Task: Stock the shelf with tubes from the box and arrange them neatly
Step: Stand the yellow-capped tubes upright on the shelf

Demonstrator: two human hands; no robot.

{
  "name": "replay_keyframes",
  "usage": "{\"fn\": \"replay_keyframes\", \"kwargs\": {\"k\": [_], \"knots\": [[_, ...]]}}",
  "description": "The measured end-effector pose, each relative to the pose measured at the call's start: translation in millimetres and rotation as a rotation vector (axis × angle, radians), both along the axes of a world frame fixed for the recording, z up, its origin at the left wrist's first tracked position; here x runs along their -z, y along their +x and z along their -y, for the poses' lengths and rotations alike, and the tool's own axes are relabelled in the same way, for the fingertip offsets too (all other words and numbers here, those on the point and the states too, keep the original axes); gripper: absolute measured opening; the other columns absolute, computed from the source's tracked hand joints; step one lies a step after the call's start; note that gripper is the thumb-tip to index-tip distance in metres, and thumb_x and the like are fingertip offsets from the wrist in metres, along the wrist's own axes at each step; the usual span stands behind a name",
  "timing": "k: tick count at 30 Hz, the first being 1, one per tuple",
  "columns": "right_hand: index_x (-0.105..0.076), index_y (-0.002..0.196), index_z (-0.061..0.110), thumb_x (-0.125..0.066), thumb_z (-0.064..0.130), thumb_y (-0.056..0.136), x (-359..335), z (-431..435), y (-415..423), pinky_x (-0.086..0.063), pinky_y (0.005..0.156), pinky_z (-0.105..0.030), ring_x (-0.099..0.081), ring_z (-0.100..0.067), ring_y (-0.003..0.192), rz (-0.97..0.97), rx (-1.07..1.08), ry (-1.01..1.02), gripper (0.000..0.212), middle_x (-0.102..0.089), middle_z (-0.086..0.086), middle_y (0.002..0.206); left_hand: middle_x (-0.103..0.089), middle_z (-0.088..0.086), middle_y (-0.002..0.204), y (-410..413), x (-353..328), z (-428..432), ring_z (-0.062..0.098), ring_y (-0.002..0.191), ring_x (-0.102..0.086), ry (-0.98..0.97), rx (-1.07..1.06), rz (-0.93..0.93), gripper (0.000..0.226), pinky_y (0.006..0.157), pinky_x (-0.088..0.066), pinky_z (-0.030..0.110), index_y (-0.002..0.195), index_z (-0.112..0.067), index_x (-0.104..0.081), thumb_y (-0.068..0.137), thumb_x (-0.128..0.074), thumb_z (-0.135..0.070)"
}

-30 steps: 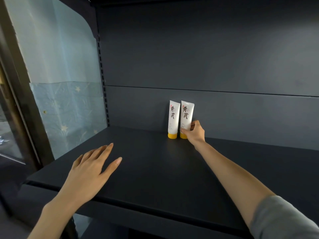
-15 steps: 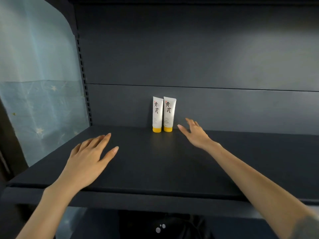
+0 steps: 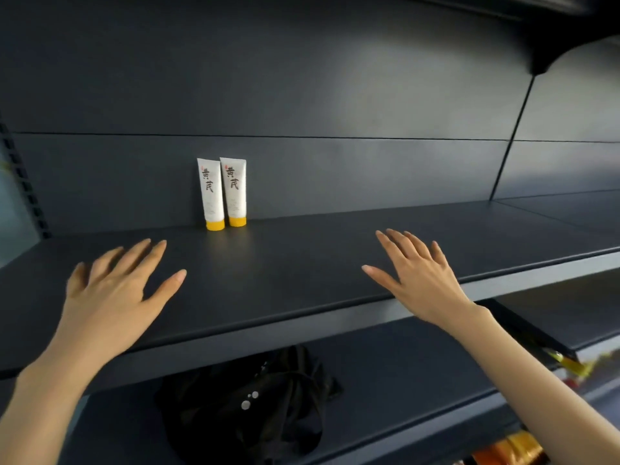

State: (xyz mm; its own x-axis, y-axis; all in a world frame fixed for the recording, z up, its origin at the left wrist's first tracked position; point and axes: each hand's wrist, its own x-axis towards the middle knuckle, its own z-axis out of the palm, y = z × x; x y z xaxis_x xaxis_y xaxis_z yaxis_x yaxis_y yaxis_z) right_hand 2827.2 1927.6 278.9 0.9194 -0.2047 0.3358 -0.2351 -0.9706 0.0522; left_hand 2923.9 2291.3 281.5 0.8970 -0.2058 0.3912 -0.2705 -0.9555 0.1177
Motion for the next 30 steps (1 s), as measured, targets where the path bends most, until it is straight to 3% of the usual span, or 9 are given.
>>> {"fn": "replay_keyframes", "kwargs": {"k": [5, 8, 13, 22, 30], "knots": [[-0.001, 0.152, 0.027, 0.003, 0.073, 0.076, 17, 25, -43, -0.005, 0.117, -0.051, 0.001, -0.019, 0.148, -0.007, 0.074, 0.017, 0.089, -0.004, 0.004, 0.160, -0.022, -0.007, 0.157, -18, 4, 18, 0.022, 0.142, -0.020, 0.032, 0.022, 0.025, 0.076, 0.113, -0.015, 0.051, 0.150, -0.032, -0.021, 0.087, -0.014, -0.075], [-0.002, 0.152, 0.027, 0.003, 0.072, 0.077, 23, 44, -64, -0.004, 0.116, -0.052, 0.004, -0.020, 0.148, 0.005, 0.123, -0.011, 0.088, -0.002, 0.004, 0.161, -0.021, -0.007, 0.157, -35, 4, 36, 0.022, 0.143, -0.019, 0.017, 0.047, 0.025, 0.075, 0.114, -0.014, 0.052, 0.150, -0.032, -0.021, 0.085, -0.015, -0.068], [-0.003, 0.152, 0.027, 0.005, 0.073, 0.075, 32, 80, -105, -0.006, 0.116, -0.053, 0.006, -0.020, 0.148, 0.013, 0.159, -0.005, 0.090, 0.000, 0.003, 0.161, -0.027, -0.001, 0.156, -73, 9, 70, 0.029, 0.140, -0.026, -0.055, 0.073, 0.050, 0.080, 0.110, -0.020, 0.056, 0.149, -0.027, -0.027, 0.084, -0.011, -0.070], [-0.003, 0.153, 0.026, -0.003, 0.072, 0.080, 55, 147, -199, -0.003, 0.115, -0.055, 0.005, -0.019, 0.148, -0.017, 0.180, 0.037, 0.086, -0.003, 0.003, 0.161, -0.040, 0.011, 0.149, -172, 39, 153, 0.038, 0.133, -0.038, -0.146, 0.155, 0.081, 0.075, 0.103, -0.030, 0.062, 0.143, -0.013, -0.040, 0.086, -0.021, -0.059], [-0.001, 0.152, 0.027, 0.013, 0.078, 0.075, 95, 194, -269, -0.003, 0.115, -0.055, 0.006, -0.019, 0.148, -0.144, 0.222, 0.027, 0.094, 0.000, 0.004, 0.161, -0.038, 0.009, 0.150, -229, 86, 202, 0.036, 0.136, -0.035, -0.068, 0.199, -0.041, 0.061, 0.108, -0.025, 0.061, 0.145, -0.015, -0.037, 0.097, -0.034, -0.051]]}}
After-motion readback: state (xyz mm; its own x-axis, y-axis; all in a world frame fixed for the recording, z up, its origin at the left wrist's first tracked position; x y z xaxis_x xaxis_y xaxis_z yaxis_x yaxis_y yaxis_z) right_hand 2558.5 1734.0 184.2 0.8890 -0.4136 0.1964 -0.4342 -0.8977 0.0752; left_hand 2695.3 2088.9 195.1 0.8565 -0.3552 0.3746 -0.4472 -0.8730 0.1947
